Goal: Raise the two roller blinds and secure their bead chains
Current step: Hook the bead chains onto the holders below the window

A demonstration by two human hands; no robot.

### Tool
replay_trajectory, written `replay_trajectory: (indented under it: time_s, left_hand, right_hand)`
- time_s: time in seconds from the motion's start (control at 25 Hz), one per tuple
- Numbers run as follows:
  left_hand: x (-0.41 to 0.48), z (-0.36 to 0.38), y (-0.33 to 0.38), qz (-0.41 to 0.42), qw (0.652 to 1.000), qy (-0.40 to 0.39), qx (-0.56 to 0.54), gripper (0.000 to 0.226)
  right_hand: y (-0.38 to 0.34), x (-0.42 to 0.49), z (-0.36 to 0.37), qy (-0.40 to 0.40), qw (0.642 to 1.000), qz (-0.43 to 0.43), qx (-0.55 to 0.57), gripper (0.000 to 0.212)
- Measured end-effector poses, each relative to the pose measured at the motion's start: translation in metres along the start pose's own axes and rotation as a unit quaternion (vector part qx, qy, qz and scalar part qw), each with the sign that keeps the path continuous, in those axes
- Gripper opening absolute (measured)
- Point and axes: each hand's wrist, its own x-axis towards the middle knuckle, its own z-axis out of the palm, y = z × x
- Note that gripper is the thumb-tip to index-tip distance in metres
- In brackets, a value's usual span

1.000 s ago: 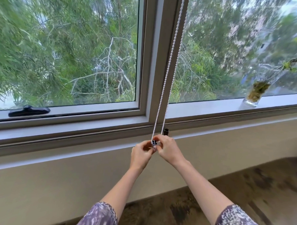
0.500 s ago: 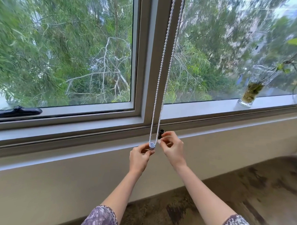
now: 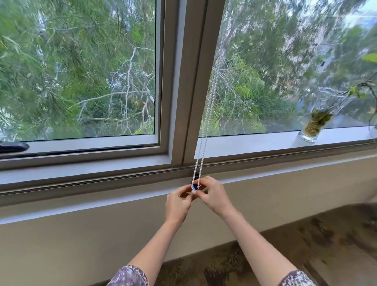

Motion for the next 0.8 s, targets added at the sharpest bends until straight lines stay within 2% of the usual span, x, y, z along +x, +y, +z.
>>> replay_trajectory:
  time_s: [0.16,0.28,0.4,0.52,0.72,0.8]
  left_hand:
    - [0.019,0.016,0.002,-0.008,0.999,0.036,0.036,0.024]
    - [0.033,0.025,0.0,-0.038,0.989,0.087,0.114,0.044]
    - [0.047,0.035,-0.004,-0.051,0.982,0.097,0.153,0.054]
    - [0.058,0.046,-0.007,-0.061,0.978,0.107,0.168,0.048]
    - [0.07,0.056,-0.01,-0.068,0.972,0.122,0.187,0.023]
    - [0.071,0.055,-0.01,-0.057,0.972,0.127,0.189,0.022]
  right_hand:
    - [0.017,0.022,-0.011,0.003,0.999,-0.016,-0.03,0.02]
    - [0.03,0.036,-0.016,0.014,0.999,-0.022,-0.035,0.02]
    - [0.042,0.049,-0.02,0.014,0.998,-0.028,-0.055,0.022]
    - [0.048,0.059,-0.021,0.016,0.998,-0.028,-0.054,0.02]
    - [0.055,0.069,-0.021,0.014,0.999,-0.032,-0.034,0.019]
    - [0.058,0.071,-0.021,0.016,0.998,-0.041,-0.038,0.018]
